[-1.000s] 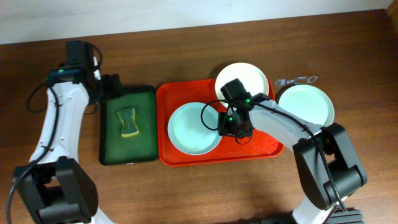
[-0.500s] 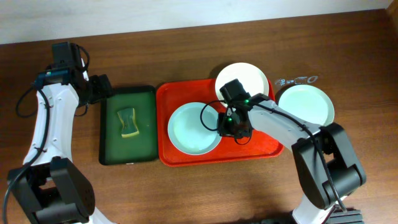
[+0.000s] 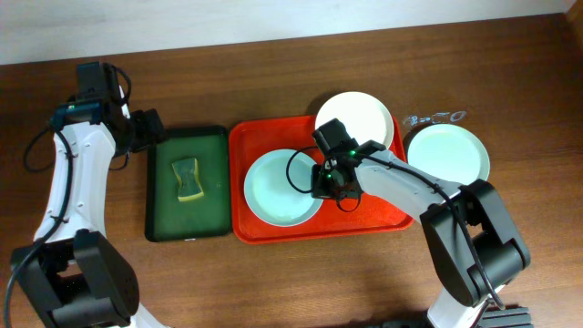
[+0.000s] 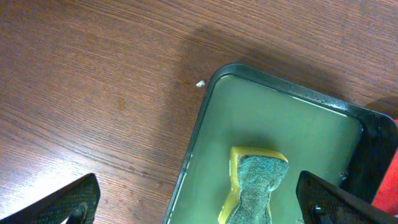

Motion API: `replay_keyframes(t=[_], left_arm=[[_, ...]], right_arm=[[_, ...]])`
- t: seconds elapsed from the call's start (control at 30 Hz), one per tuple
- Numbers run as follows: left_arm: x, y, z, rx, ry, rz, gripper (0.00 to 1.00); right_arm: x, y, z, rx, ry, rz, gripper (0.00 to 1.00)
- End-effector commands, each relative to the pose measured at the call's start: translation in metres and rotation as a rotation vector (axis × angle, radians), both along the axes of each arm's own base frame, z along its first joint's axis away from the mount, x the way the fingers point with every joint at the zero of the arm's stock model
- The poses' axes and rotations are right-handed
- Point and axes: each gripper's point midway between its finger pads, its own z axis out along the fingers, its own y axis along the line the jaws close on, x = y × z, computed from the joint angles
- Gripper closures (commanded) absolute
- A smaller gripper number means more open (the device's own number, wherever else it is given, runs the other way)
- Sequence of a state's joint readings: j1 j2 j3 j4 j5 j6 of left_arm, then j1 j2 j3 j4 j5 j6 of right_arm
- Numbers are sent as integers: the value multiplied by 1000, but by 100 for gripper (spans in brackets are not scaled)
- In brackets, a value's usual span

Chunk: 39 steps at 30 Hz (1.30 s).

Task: Clean dirty plates on tray and stack at the side
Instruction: 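Lift the pale green plate with the right gripper and tilt it over the green tray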

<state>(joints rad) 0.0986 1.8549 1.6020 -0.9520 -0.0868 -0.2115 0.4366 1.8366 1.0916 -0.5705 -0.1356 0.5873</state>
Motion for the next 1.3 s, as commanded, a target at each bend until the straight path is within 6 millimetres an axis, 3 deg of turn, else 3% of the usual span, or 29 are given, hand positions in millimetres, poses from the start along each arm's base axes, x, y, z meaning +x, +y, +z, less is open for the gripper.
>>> replay_keyframes(t=[0.0,0.2,0.47,0.7,0.83,1.0,1.27], left_arm=[[3,2,11,9,-28,8,1],[3,2,11,9,-28,8,1],[3,2,11,9,-28,8,1],[3,2,11,9,-28,8,1],[3,2,11,9,-28,8,1],[3,2,11,9,-28,8,1],[3,2,11,9,-28,8,1]], right_arm=[[4,6,13,37,5,5,96],[18,6,71,100,-6,-18,96],[38,15,129,125,-66,-14,96],[55,24,134,92,-164,-56,96],[60,55,143,51,-290,-9,96],[52,92,152,-42,-436,17,96],[31,131,162,-106,-565,82,96]])
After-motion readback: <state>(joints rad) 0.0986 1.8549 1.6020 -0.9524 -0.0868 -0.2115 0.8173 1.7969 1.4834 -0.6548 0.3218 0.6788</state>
